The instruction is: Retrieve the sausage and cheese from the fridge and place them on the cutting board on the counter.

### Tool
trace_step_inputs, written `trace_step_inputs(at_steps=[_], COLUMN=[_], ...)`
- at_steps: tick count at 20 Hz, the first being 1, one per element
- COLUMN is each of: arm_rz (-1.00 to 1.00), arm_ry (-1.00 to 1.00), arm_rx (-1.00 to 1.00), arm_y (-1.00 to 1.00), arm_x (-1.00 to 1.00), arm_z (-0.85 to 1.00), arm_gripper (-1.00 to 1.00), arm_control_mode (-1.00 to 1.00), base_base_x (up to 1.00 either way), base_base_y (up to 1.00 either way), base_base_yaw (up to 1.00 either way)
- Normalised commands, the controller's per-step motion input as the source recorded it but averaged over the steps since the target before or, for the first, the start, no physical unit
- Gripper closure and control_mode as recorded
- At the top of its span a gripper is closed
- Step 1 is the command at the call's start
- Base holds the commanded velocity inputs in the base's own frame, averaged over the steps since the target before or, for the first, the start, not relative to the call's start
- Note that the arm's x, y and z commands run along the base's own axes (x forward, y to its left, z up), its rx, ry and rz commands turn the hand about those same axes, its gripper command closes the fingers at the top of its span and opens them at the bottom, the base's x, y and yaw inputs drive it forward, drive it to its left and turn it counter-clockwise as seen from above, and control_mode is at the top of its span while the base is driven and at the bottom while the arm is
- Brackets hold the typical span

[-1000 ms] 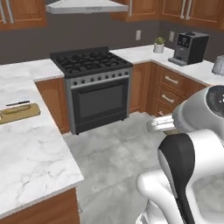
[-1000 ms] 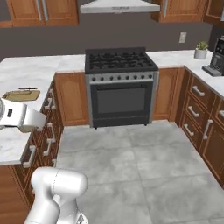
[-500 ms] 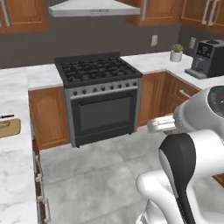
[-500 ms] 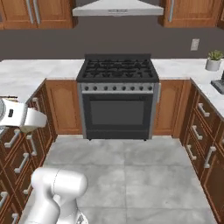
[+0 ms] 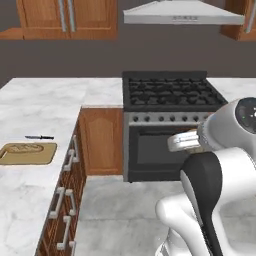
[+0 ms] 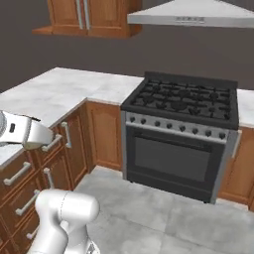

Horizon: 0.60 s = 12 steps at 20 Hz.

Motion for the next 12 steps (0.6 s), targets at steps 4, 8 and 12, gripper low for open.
trace_step_inputs(at_steps=[4,8,12], arm_rz=[0.00,0.00,0.00], arm_ry=[0.00,0.00,0.00], arm_rx=[0.00,0.00,0.00], arm_y=[0.00,0.00,0.00], arm_x=[0.00,0.00,0.00], arm_z=[0.00,0.00,0.00], arm_gripper=[1.00,1.00,1.00], arm_control_mode=[1.00,1.00,1.00], base_base_x=[1.00,1.00,0.56], base_base_y=[-0.26,-0.27,-0.26], base_base_yaw=[0.66,0.65,0.84])
